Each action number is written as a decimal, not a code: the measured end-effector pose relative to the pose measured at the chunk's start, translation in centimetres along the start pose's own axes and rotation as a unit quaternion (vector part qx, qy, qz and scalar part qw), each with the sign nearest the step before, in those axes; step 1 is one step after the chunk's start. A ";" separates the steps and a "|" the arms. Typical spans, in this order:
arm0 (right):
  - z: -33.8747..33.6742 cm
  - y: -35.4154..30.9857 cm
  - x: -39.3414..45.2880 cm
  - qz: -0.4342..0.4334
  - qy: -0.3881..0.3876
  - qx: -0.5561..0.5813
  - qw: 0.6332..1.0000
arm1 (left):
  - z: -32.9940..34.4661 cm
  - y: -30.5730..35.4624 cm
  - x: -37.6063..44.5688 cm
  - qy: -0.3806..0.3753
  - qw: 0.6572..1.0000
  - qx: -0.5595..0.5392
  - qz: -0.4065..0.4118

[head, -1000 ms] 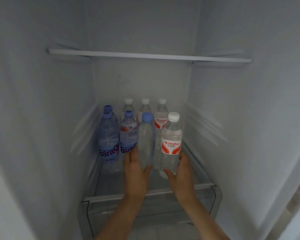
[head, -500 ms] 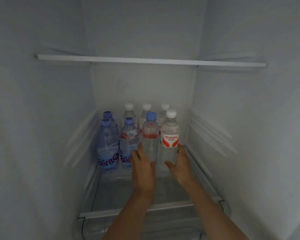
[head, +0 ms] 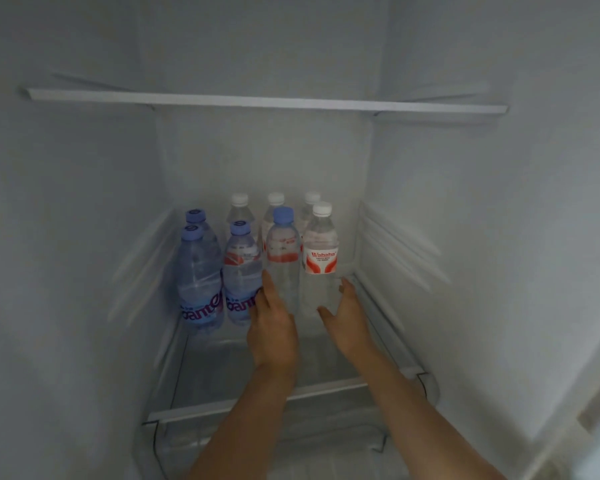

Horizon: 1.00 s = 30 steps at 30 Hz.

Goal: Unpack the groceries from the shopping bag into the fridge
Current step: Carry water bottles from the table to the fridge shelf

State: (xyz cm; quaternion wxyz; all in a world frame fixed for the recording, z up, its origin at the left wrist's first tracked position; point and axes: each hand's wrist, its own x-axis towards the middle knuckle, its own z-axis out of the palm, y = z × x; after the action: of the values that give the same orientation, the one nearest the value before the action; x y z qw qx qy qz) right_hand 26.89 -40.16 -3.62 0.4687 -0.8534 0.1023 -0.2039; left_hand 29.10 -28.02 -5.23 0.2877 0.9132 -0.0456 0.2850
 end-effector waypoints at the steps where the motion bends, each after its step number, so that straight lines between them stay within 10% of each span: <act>1: -0.3 -0.1 -0.6 0.001 0.005 -0.006 1.000 | -0.4 -0.3 -0.5 -0.009 1.000 -0.016 -0.001; 17: -6.2 1.0 -27.5 -0.049 0.155 -0.020 0.987 | -11.9 0.5 -19.2 -0.155 0.926 -0.328 0.101; 30: -13.2 8.0 -58.5 0.243 0.258 -0.050 0.934 | -13.9 2.2 -46.4 -0.474 0.810 -0.269 0.217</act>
State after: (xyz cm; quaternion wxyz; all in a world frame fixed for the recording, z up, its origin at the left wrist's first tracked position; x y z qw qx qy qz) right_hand -31.23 -33.07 -18.79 0.4183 -0.7426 0.4340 -0.2921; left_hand -16.97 -25.97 -20.18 0.3953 0.7872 -0.4483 -0.1520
